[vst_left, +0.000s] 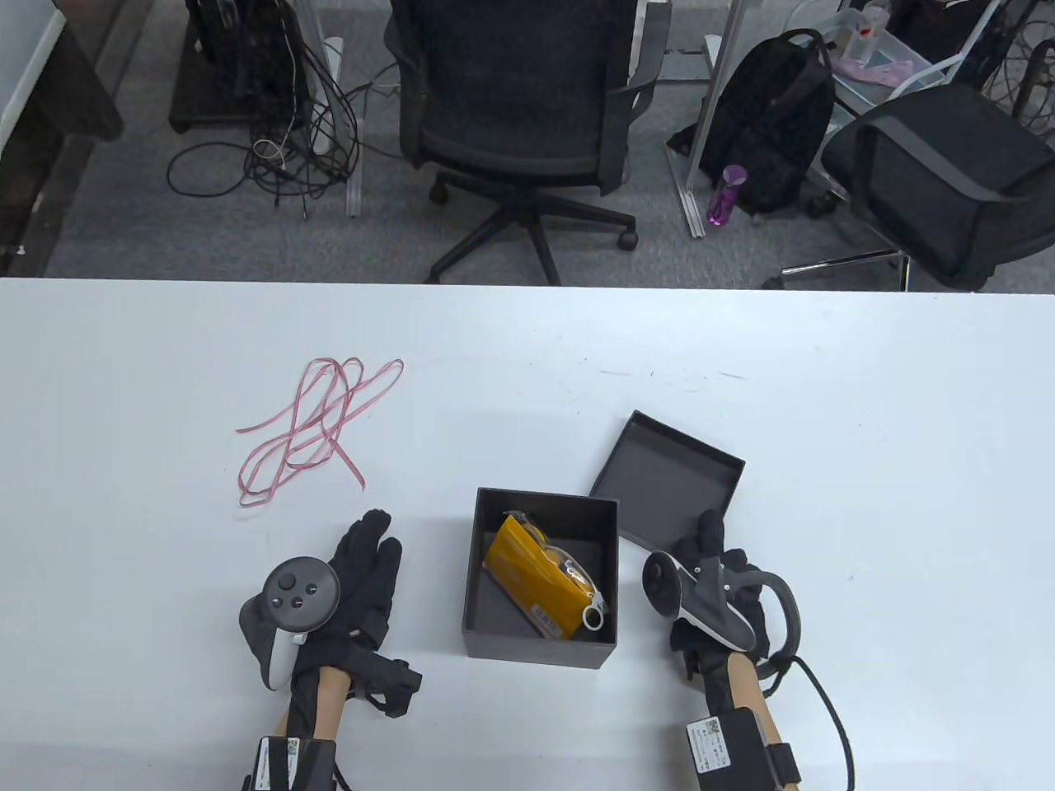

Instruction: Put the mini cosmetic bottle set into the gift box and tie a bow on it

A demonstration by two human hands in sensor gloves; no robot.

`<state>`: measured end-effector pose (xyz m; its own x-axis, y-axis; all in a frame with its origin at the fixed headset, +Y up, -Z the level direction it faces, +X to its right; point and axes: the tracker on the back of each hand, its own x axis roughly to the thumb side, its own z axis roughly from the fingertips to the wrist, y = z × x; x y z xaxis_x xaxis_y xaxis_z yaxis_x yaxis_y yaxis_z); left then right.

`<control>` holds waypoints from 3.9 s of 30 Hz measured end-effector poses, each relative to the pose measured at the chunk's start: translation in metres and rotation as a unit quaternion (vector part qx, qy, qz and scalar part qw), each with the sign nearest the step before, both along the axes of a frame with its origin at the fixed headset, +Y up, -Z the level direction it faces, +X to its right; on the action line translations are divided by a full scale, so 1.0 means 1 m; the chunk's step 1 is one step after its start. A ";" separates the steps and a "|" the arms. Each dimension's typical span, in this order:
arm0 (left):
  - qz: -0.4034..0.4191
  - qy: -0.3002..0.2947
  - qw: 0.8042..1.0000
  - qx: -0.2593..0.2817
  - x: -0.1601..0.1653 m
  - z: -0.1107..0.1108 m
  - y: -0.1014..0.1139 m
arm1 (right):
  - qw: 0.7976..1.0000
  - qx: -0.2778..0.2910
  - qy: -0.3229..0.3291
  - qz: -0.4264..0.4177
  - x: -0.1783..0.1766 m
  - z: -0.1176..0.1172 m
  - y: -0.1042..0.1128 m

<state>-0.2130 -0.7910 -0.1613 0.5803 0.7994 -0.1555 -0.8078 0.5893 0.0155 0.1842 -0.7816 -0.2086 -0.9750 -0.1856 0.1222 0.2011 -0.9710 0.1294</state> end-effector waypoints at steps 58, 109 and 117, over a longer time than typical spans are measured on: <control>0.351 -0.193 0.903 0.157 0.063 0.026 0.092 | 0.521 -0.138 0.246 -0.806 -0.048 0.049 0.117; 0.015 -0.199 0.977 0.069 0.103 0.054 0.107 | 0.726 -0.059 0.008 -0.685 -0.031 0.042 0.092; -0.002 -0.190 0.979 0.077 0.103 0.054 0.107 | 0.718 -0.065 0.012 -0.693 -0.036 0.040 0.081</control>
<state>-0.1104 -0.6843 -0.1078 0.5768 0.7935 0.1942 -0.7693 0.6076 -0.1977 0.1486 -0.7008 -0.1685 -0.2086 0.9755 0.0706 -0.9433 -0.2197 0.2487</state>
